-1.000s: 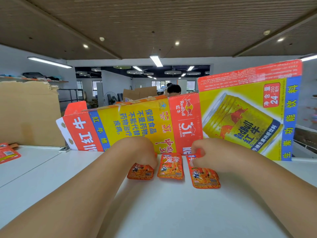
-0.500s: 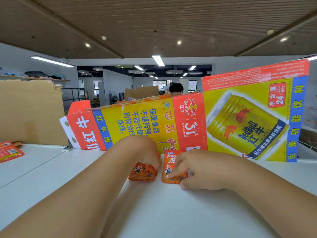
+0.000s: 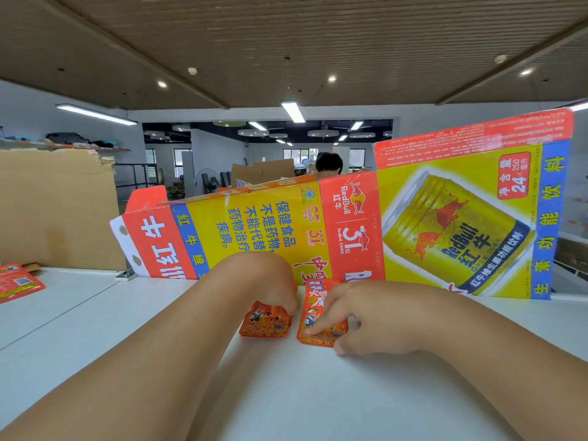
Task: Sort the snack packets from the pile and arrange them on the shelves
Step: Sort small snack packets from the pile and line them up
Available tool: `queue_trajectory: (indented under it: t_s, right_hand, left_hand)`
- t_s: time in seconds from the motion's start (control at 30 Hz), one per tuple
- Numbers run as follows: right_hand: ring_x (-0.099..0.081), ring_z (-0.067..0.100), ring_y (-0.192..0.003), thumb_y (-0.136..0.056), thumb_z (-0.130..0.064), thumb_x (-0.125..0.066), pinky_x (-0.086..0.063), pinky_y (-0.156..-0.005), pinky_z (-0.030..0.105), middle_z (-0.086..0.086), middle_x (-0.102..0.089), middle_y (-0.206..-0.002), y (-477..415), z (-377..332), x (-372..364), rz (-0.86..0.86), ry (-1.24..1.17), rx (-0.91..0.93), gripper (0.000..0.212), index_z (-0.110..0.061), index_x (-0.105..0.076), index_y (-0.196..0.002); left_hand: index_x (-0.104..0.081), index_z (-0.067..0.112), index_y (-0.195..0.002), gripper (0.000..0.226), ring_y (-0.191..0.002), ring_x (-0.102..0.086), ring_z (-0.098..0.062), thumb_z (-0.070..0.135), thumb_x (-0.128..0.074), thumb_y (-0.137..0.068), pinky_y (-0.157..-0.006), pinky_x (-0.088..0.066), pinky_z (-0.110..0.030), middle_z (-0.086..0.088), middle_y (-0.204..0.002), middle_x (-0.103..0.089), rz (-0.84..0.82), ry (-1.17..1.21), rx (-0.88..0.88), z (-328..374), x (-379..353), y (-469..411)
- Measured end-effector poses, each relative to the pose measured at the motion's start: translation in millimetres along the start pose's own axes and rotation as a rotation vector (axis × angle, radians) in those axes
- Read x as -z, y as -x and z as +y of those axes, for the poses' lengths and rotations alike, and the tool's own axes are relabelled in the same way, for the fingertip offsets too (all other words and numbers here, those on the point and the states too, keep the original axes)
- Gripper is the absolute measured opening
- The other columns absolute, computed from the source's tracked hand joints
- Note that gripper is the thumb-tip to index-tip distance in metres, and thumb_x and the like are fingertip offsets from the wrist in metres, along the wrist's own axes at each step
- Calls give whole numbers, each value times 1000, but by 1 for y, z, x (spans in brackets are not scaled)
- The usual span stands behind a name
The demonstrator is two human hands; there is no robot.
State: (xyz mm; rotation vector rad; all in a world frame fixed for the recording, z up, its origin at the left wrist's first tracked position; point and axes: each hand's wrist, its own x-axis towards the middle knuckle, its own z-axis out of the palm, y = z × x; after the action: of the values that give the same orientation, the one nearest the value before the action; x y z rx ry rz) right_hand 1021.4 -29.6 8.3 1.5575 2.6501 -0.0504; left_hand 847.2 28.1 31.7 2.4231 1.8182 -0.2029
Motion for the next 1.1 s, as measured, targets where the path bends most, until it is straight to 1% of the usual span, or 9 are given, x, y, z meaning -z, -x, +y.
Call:
queue_trajectory:
  t_s: [0.1, 0.2, 0.33, 0.43, 0.5, 0.6, 0.77, 0.97, 1.1]
  right_hand:
    - [-52, 6, -112, -95, -47, -61, -45, -91, 24, -20, -50, -134, 0, 3, -1, -1, -18, -14, 41, -52, -55, -135]
    - [-53, 9, -115, -92, -50, -62, -47, -99, 35, -18, -51, -131, -2, 8, 0, 33, -50, -30, 44, -54, -53, -135]
    - [-49, 6, -115, -92, -52, -63, -42, -94, 28, -21, -50, -131, 0, 22, 8, 160, -86, -133, 44, -51, -54, -135]
    - [-54, 4, -114, -89, -53, -66, -48, -97, 31, -25, -54, -131, 3, 36, 11, 260, -173, -194, 37, -53, -59, -126]
    - [-55, 5, -115, -89, -52, -68, -49, -98, 33, -23, -56, -132, 4, 42, 11, 287, -203, -230, 36, -50, -62, -124]
    - [-53, 7, -118, -90, -49, -68, -46, -99, 32, -19, -55, -135, 7, 47, 14, 302, -228, -262, 35, -46, -64, -125]
    - [-55, 9, -123, -90, -50, -67, -47, -102, 35, -17, -56, -139, 10, 49, 15, 315, -238, -241, 36, -44, -64, -125]
    - [-57, 11, -120, -89, -51, -68, -49, -102, 39, -15, -59, -135, 11, 41, 17, 330, -236, -226, 38, -44, -64, -126]
    - [-56, 12, -121, -89, -51, -68, -48, -103, 39, -14, -58, -137, 14, 39, 18, 328, -254, -246, 38, -44, -63, -127]
  left_hand:
    - [-55, 21, -144, 55, -122, -58, -27, 41, -65, -93, -90, -59, -36, -7, -141, -54, -6, -7, 0, 1, 1, 1]
    - [-55, 21, -144, 54, -117, -60, -26, 44, -62, -95, -88, -58, -34, -6, -140, -56, -1, -31, -13, 0, 2, 2]
    - [-59, 22, -139, 49, -108, -63, -22, 46, -56, -96, -75, -52, -29, -3, -131, -64, 61, -109, -58, 1, 4, 0]
    - [-53, 37, -142, 51, -105, -57, -18, 47, -60, -92, -83, -50, -30, 6, -135, -60, 106, -54, -110, -3, 5, -2]
    - [-50, 48, -141, 55, -116, -56, -16, 51, -63, -88, -92, -51, -31, 14, -142, -55, 116, -5, -154, -5, 5, -3]
    - [-48, 51, -142, 62, -129, -52, -15, 56, -69, -84, -101, -49, -36, 17, -145, -49, 116, -11, -216, -5, 5, -5]
    - [-48, 49, -145, 72, -131, -50, -15, 62, -76, -79, -88, -43, -28, 15, -148, -50, 6, -67, -268, 4, 6, -1]
    - [-53, 46, -142, 72, -125, -54, -16, 65, -76, -77, -93, -49, -32, 13, -141, -56, 0, -82, -276, 11, -1, -3]
    - [-58, 46, -136, 72, -114, -58, -14, 68, -80, -71, -75, -51, -28, 14, -128, -63, 28, -43, -271, 6, -5, -9]
